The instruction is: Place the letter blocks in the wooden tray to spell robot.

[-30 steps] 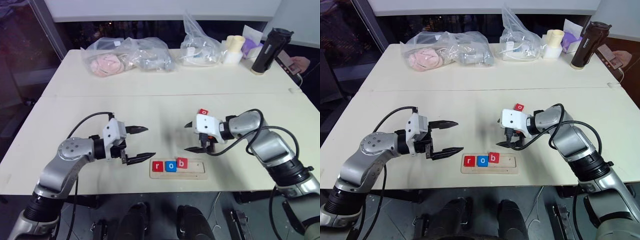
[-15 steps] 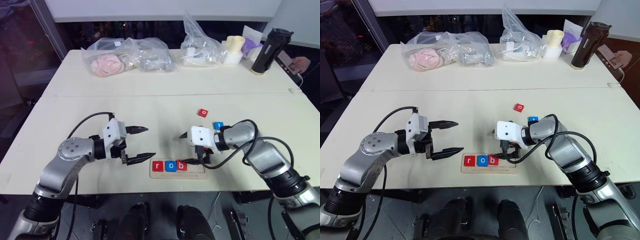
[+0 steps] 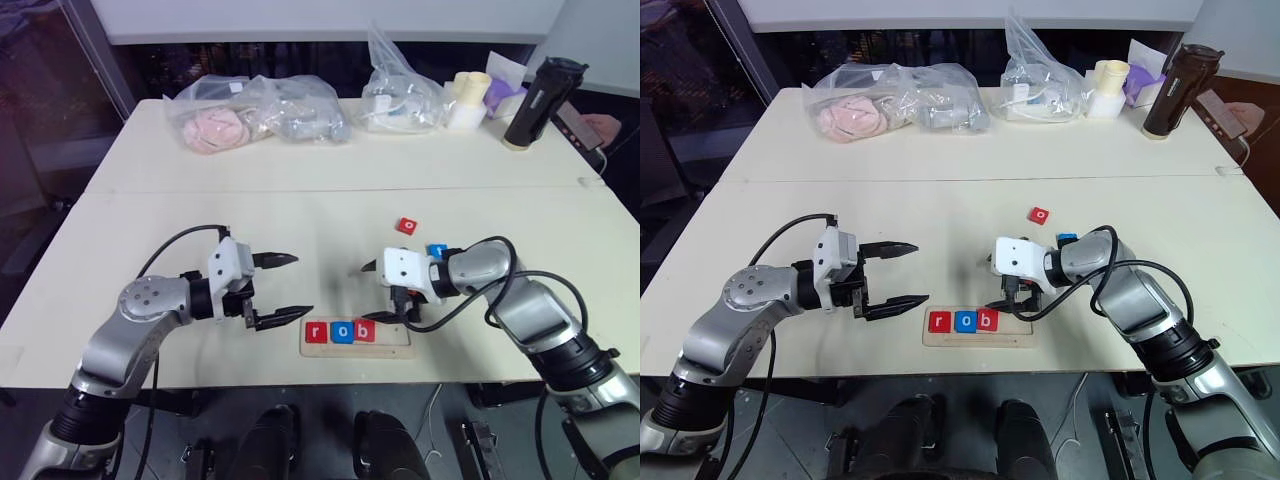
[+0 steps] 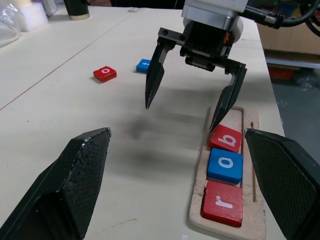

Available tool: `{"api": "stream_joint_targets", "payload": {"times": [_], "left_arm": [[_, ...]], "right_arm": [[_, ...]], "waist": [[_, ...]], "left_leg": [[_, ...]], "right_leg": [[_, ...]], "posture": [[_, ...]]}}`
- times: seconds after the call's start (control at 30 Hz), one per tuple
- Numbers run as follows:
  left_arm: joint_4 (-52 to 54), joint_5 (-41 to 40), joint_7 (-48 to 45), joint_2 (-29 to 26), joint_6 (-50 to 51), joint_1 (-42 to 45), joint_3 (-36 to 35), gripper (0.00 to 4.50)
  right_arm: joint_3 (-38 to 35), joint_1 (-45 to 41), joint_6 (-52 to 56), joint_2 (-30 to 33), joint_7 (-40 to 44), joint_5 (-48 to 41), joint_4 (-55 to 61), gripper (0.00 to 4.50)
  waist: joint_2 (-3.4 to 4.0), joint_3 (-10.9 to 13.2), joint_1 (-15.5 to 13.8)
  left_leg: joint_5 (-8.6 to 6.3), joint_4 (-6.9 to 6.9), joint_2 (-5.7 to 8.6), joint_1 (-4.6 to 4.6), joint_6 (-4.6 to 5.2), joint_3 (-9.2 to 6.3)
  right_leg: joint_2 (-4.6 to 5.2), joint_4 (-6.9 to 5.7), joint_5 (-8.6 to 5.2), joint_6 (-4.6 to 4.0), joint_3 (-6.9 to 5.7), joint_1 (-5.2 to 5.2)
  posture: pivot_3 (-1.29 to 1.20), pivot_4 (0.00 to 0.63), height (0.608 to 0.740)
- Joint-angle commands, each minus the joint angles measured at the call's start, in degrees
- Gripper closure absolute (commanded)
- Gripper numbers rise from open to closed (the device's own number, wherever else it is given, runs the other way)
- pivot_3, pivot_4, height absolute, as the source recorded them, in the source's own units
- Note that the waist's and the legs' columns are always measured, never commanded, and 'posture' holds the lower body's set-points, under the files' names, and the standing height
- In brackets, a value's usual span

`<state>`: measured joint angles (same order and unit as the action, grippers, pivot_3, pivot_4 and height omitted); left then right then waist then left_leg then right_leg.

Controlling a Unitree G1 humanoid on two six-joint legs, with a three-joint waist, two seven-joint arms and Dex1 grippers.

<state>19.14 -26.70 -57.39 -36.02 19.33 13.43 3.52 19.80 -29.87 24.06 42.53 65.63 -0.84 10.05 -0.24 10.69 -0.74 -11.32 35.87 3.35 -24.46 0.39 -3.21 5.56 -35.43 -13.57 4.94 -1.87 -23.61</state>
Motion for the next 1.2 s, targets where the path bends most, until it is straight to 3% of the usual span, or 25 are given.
{"api": "stream_joint_targets", "payload": {"times": [0.03,0.37,0.57,0.63,0.77,0.87,1.03,1.2], "left_arm": [[1.2,-0.1,0.0,-0.1,-0.5,0.1,-0.3,0.00],[1.2,-0.1,0.1,-0.1,-0.6,-0.2,-0.5,0.00],[1.8,-0.2,0.4,0.0,-0.4,-0.6,-0.5,0.00],[1.8,-0.2,0.5,0.1,-0.4,-0.7,-0.5,0.00],[1.7,-0.1,0.6,0.3,-0.5,-0.7,-0.2,0.00],[1.3,0.1,0.6,0.7,-0.6,-0.1,0.1,0.00],[0.9,0.3,0.5,1.0,-0.7,0.5,0.4,0.00],[1.1,0.5,0.5,1.2,-0.7,0.4,0.3,0.00]], "right_arm": [[-0.1,0.4,-0.4,-0.1,0.2,-0.5,2.1,0.04],[-0.4,-0.2,0.3,-0.5,0.0,-0.9,3.5,0.04],[-6.1,-4.7,4.9,-3.3,-7.7,-0.8,0.2,0.04],[-8.4,-7.0,9.3,-5.6,-13.4,0.3,-1.9,0.04],[-15.1,-13.0,24.5,-18.0,-36.8,6.0,-9.8,0.04],[-20.9,-14.1,30.8,-26.3,-47.9,6.5,-12.1,0.04],[-27.2,-16.0,34.8,-34.5,-61.7,7.3,-15.9,0.04],[-30.0,-17.5,33.7,-37.1,-68.6,6.8,-19.3,0.04]], "waist": [[0.00,0.0,0.0],[0.00,0.0,0.0],[0.00,0.0,0.0],[0.00,0.0,0.0],[-0.01,0.0,0.2],[-0.01,0.0,-0.1],[0.02,0.0,0.2],[0.03,0.0,0.7]], "left_leg": [[0.00,0.00,0.00,0.00,0.00,0.00],[0.00,0.01,0.00,0.00,0.00,0.00],[0.00,0.03,0.00,0.00,0.00,0.00],[0.00,0.02,0.00,0.00,0.00,-0.01],[0.01,0.01,0.00,0.00,-0.02,0.02],[0.04,-0.05,0.02,-0.04,-0.07,0.02],[0.12,-0.17,0.11,-0.09,-0.15,0.10],[0.14,-0.18,0.10,-0.08,-0.15,0.16]], "right_leg": [[0.00,0.00,0.00,0.00,0.00,0.00],[0.00,-0.01,0.00,0.00,0.00,0.01],[0.00,-0.03,0.00,0.00,0.01,-0.01],[0.00,-0.04,0.01,-0.01,0.01,-0.01],[-0.01,-0.14,0.02,-0.03,0.07,-0.09],[-0.01,-0.39,0.01,-0.05,0.10,-0.27],[-0.04,-0.69,0.03,-0.04,0.18,-0.55],[-0.13,-0.75,0.12,0.12,0.18,-0.61]], "posture": [[0.00,0.150,0.738],[0.00,0.150,0.738],[0.00,0.150,0.738],[0.00,0.150,0.738],[0.00,0.150,0.738],[0.00,0.150,0.738],[0.00,0.150,0.738],[0.00,0.150,0.738]]}}
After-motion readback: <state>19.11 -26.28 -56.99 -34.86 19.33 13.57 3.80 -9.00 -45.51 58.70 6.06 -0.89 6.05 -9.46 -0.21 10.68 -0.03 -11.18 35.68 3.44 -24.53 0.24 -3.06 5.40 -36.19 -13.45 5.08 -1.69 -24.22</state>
